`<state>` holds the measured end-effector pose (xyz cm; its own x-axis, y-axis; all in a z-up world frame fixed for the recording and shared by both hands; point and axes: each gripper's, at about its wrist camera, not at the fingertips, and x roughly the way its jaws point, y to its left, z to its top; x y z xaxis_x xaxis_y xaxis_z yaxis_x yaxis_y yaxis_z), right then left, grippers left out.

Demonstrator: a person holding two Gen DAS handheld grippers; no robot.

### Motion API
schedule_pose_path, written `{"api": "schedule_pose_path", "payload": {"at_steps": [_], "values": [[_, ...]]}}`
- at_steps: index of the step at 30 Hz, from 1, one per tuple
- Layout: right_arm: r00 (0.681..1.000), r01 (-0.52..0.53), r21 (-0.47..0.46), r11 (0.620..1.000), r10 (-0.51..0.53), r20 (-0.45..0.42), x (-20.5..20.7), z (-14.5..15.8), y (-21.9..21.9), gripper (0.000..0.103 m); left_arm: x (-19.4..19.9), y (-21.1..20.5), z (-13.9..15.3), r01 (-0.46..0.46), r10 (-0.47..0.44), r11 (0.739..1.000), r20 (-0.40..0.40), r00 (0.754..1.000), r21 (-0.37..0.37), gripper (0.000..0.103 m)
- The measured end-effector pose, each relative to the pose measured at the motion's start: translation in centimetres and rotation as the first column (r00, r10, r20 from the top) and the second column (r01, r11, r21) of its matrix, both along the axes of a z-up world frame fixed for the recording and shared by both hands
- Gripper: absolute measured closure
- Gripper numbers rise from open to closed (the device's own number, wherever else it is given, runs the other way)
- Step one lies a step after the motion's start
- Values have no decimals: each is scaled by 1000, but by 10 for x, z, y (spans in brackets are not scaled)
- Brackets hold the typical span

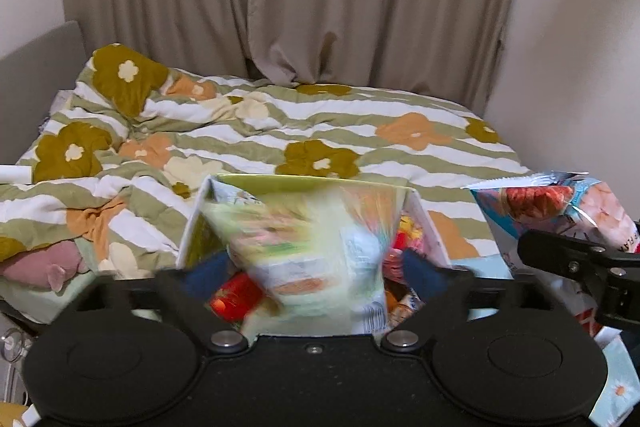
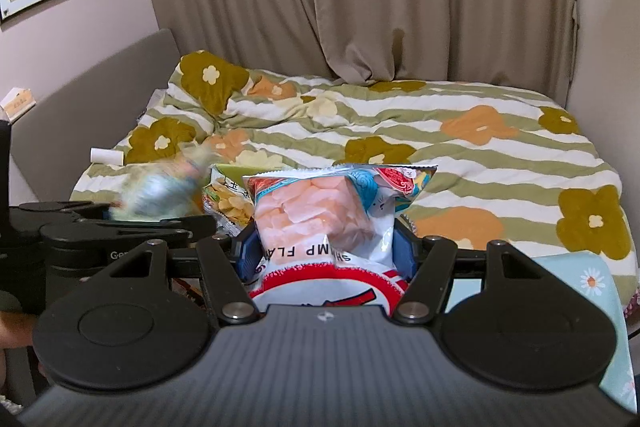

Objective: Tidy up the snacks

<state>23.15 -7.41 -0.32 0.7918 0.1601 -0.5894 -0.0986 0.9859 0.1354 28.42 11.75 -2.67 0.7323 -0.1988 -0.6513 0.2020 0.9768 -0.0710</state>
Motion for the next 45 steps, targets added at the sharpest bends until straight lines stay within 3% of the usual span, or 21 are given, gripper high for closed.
{"api": "schedule_pose_path", "payload": {"at_steps": [4,13,19,20,23,24,35,45], "values": [[1000,-14,4,1000,14,-12,10,-3,-1,24,-7,7,-1,-12,12,1000,-1,1000,18,0],[998,-67,13,998,67,-19,15,-2,7,24,-36,40,-1,-122,121,991,-31,992,-48,0],[992,-124,19,992,124,-3,15,2,29,21,-53,53,8,-166,166,985,-15,986,-43,0],[991,-134,19,991,134,-4,15,1,34,20,-56,55,9,-172,172,984,-12,985,-37,0],[990,-138,35,990,138,-1,13,-6,45,0,-64,59,8,-182,182,983,-12,983,-25,0],[991,-133,38,990,133,4,12,-10,47,0,-66,60,6,-183,183,983,-15,983,-22,0],[995,-95,23,995,95,7,-22,-19,54,0,-92,68,-8,-138,137,990,-46,990,-19,0],[992,-55,26,998,52,113,-84,25,30,0,-144,49,39,-117,117,993,72,991,2,0]]}}
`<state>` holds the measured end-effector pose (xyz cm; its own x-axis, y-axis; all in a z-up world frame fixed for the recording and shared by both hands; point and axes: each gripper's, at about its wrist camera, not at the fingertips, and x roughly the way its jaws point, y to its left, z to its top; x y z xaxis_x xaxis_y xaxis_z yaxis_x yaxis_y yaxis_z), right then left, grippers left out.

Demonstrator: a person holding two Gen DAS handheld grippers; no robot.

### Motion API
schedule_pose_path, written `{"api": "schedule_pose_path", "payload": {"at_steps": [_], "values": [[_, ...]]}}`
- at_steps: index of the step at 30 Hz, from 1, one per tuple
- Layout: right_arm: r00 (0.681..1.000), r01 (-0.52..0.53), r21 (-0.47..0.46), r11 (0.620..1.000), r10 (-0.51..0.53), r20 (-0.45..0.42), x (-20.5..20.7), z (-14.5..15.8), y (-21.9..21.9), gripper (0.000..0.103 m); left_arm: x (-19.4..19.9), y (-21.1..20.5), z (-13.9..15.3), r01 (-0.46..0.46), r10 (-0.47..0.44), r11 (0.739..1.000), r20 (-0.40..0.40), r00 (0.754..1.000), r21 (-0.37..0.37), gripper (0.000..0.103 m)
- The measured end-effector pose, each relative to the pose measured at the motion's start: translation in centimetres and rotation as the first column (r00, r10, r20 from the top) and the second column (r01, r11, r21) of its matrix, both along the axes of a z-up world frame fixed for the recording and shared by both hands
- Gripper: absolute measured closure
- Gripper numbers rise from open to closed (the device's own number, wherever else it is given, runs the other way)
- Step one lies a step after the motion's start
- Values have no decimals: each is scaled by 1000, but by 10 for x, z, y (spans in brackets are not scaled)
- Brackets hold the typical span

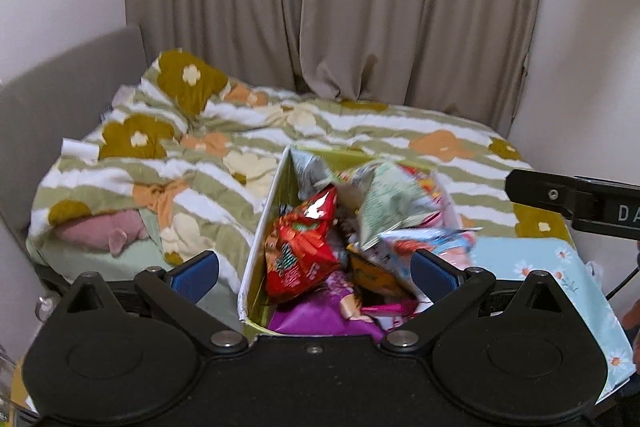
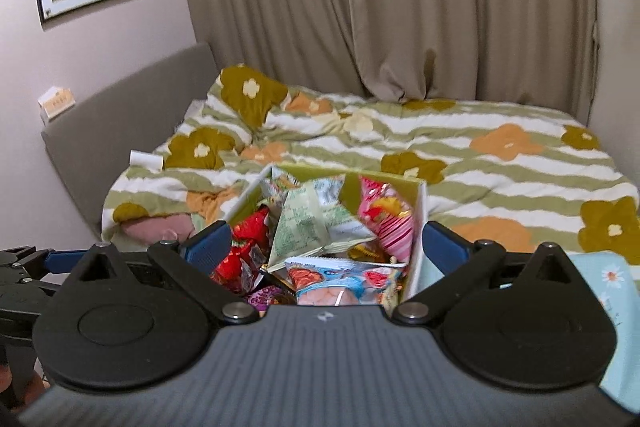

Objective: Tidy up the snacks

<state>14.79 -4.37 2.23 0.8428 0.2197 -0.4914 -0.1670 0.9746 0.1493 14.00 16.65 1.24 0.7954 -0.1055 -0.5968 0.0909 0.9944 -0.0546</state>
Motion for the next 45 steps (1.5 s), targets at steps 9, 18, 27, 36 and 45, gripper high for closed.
{"api": "schedule_pose_path", "payload": {"at_steps": [9,18,27,36,45], "values": [[996,87,-54,995,-86,17,-72,38,-51,0,-68,-39,44,11,-18,999,147,989,47,0],[977,200,-132,971,-208,-47,-130,22,-90,0,-107,-78,34,66,-80,993,159,984,95,0],[953,274,-156,949,-290,-88,-154,-3,-117,0,-123,-104,21,91,-110,988,162,981,123,0],[946,288,-147,946,-305,-107,-157,-9,-124,0,-120,-103,18,90,-105,990,136,985,112,0],[945,290,-146,946,-307,-110,-157,-10,-124,0,-121,-103,18,89,-103,990,131,986,111,0]]}}
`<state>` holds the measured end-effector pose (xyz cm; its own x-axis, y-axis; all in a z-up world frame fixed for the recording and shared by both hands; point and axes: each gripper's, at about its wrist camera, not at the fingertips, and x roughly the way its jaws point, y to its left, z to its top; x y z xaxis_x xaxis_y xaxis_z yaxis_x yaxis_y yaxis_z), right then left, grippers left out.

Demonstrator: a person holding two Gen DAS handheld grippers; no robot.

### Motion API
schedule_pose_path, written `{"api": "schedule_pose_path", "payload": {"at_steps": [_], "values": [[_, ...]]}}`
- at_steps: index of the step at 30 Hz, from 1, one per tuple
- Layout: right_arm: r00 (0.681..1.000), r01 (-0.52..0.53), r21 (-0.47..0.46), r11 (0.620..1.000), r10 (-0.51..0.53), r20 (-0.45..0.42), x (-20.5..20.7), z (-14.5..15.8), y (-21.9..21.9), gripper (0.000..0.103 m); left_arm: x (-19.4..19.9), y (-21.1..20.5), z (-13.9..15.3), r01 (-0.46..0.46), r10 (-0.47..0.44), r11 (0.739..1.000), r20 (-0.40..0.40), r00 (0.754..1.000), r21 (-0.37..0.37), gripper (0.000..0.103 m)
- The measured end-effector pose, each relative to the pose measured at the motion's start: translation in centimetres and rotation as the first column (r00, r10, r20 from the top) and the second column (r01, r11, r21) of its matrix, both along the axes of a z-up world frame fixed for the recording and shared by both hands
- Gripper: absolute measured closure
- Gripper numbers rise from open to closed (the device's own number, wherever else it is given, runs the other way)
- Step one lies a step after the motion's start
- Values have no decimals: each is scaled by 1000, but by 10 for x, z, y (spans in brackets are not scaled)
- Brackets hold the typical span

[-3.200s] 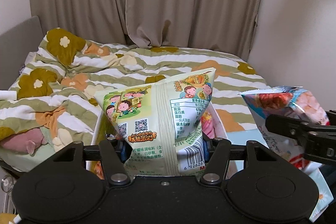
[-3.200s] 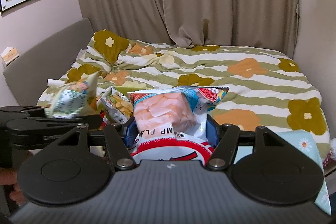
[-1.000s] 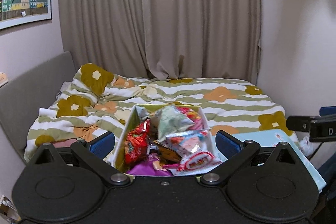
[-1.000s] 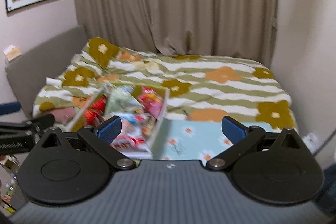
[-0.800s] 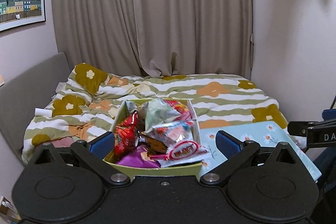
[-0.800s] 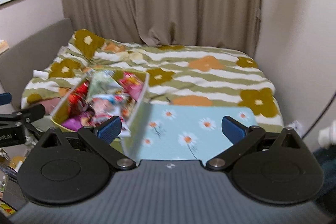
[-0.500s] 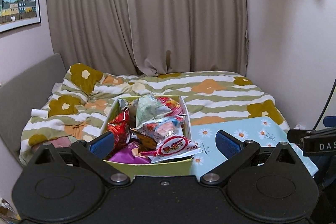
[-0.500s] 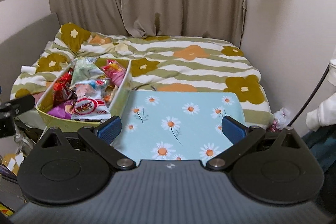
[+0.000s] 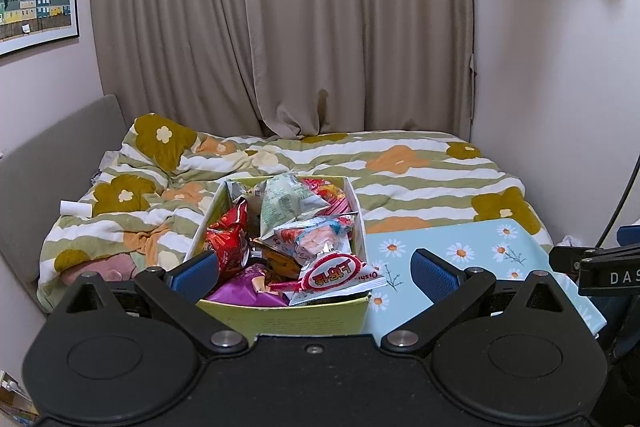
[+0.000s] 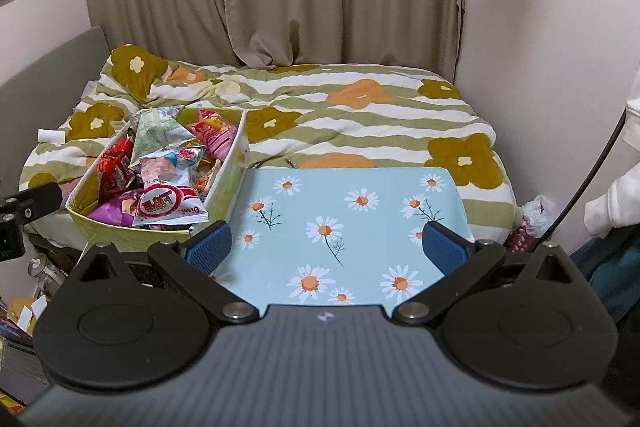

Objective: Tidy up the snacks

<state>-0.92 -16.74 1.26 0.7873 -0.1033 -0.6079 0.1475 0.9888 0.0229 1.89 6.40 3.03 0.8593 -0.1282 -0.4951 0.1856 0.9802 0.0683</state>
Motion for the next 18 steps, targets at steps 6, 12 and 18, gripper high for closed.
{"api": "schedule_pose_path", "payload": {"at_steps": [6,12,18], "values": [[1000,0,0,1000,0,0,0,0,-1,0,0,0,1,1,-1,1000,-9,1000,0,0],[1000,-1,-1,1000,1,-2,1,-1,1,0,0,0,1,1,-1,1000,-14,1000,-1,0],[1000,2,3,1000,-2,-3,1,-1,1,0,1,0,0,-3,3,1000,-19,1000,2,0]]}}
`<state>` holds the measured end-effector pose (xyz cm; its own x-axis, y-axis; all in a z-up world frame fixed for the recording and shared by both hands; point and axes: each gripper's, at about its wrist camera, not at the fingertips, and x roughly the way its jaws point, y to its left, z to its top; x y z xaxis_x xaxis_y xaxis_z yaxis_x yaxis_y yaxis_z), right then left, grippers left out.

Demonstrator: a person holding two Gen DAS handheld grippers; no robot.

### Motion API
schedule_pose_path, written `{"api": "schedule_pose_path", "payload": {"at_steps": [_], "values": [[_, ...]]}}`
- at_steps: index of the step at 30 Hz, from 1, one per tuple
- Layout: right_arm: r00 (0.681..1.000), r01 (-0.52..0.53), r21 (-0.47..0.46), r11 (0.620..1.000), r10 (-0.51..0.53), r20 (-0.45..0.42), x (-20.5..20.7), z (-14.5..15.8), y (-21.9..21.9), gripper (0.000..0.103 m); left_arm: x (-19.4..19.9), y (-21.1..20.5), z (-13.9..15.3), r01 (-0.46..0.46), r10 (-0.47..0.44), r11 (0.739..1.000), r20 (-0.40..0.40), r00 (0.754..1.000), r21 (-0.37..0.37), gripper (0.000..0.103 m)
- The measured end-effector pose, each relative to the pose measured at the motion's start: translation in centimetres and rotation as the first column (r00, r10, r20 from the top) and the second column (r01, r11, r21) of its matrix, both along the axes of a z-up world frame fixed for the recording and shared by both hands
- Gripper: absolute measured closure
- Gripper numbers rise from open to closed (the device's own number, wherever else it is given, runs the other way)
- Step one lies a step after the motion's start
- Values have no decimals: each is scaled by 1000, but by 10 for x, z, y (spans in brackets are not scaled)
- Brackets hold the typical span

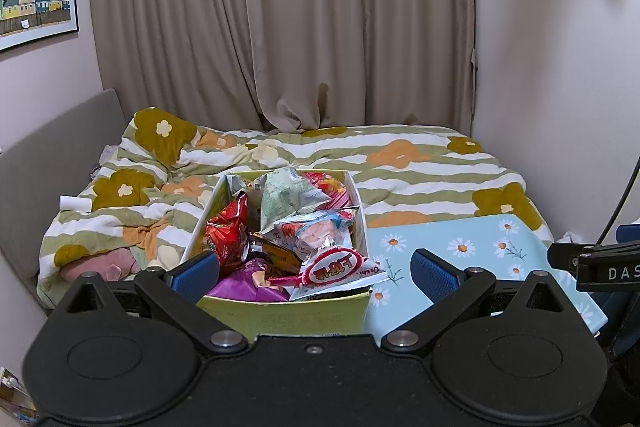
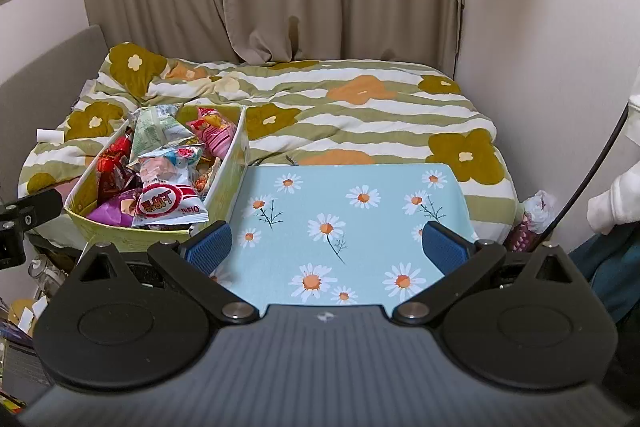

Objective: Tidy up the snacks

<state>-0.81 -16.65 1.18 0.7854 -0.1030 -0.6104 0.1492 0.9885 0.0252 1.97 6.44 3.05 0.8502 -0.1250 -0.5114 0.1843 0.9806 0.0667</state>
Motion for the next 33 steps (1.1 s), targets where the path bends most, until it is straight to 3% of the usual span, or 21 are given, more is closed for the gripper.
{"api": "schedule_pose_path", "payload": {"at_steps": [33], "values": [[1000,7,6,1000,-7,-14,3,-5,1,0,6,1,-6,0,0,1000,-43,999,-12,0]]}}
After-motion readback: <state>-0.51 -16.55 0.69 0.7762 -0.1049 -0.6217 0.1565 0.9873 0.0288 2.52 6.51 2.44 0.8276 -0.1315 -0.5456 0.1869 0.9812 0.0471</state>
